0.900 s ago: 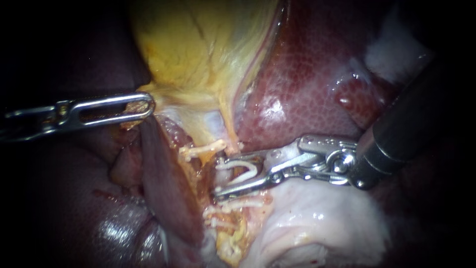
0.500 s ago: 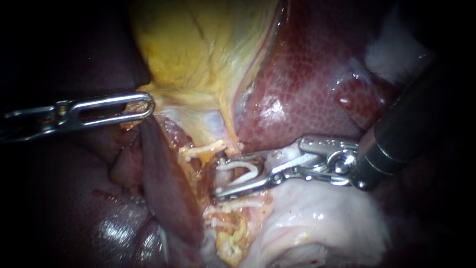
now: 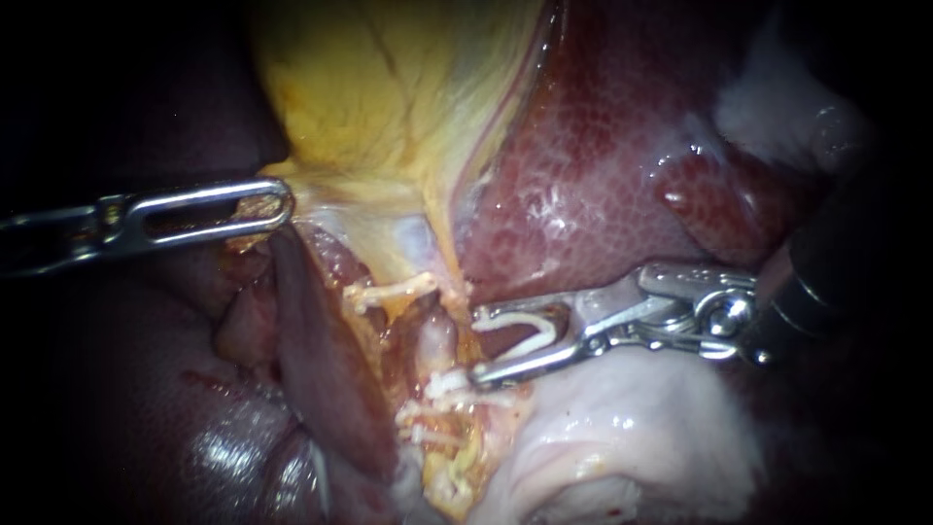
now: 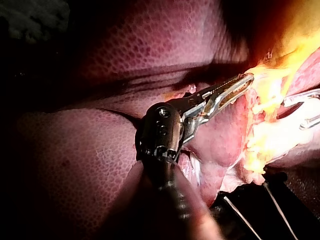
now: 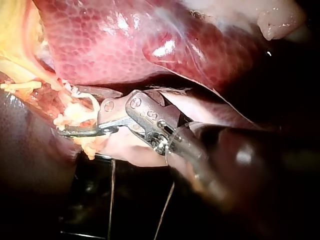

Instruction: Clipping third clip right tube

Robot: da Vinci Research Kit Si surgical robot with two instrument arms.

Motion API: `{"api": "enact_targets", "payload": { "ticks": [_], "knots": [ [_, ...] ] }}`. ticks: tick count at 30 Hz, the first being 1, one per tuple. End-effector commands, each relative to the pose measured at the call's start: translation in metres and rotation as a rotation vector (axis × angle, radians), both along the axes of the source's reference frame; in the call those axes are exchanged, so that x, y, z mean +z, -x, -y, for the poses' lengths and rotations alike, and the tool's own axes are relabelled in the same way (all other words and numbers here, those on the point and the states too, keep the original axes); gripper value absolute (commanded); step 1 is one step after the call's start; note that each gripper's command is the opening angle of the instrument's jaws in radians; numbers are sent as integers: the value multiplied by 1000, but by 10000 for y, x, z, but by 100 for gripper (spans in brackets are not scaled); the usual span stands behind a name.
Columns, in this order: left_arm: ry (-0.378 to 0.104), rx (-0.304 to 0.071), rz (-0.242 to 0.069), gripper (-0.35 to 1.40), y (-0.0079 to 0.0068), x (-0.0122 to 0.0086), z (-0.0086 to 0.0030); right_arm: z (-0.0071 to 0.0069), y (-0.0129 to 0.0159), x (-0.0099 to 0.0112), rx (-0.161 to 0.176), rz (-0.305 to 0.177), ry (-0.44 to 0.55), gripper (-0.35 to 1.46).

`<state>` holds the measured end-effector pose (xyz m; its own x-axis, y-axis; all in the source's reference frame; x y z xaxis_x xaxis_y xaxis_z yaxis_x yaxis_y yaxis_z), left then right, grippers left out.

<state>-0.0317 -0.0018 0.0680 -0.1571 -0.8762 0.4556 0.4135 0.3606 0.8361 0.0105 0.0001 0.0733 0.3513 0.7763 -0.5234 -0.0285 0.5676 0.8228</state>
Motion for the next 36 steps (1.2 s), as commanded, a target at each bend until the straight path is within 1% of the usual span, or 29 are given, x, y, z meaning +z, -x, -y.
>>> {"api": "enact_targets", "payload": {
  "ticks": [1, 5, 11, 14, 18, 21, 24, 25, 27, 31, 33, 36],
  "knots": [
    [0, 0, -1, -35, 0, -1, 0, -1, -1, 1, 1, 1, 5, 58],
    [0, -2, -2, -35, 1, -3, 1, -3, -8, 5, 6, 3, 11, 58],
    [0, -1, -1, -35, 2, -5, 3, -6, -26, 11, 14, 11, 19, 59],
    [5, 1, -3, -35, 2, -6, 3, -4, -36, 16, 18, 14, 22, 59],
    [5, 1, -3, -35, 2, -6, 3, 6, -46, 22, 23, 21, 31, 60],
    [5, 1, -3, -35, 2, -5, 2, 16, -50, 23, 0, 9, 28, 60],
    [5, 2, -2, -35, 1, -4, 1, 22, -51, 17, -43, -13, 15, 60],
    [5, 2, -2, -35, 1, -3, 1, 25, -52, 14, -66, -30, 1, 60],
    [5, 2, -2, -35, -1, -1, 0, 29, -53, 10, -84, -45, -15, 60],
    [5, 3, -2, -35, -2, 1, -1, 36, -58, 0, -97, -83, -45, 59],
    [5, 3, -2, -35, -2, 1, -1, 37, -62, -2, -104, -93, -53, 59],
    [5, 3, -2, -35, -2, 1, -1, 37, -65, -3, -99, -115, -73, 59]
  ]
}}
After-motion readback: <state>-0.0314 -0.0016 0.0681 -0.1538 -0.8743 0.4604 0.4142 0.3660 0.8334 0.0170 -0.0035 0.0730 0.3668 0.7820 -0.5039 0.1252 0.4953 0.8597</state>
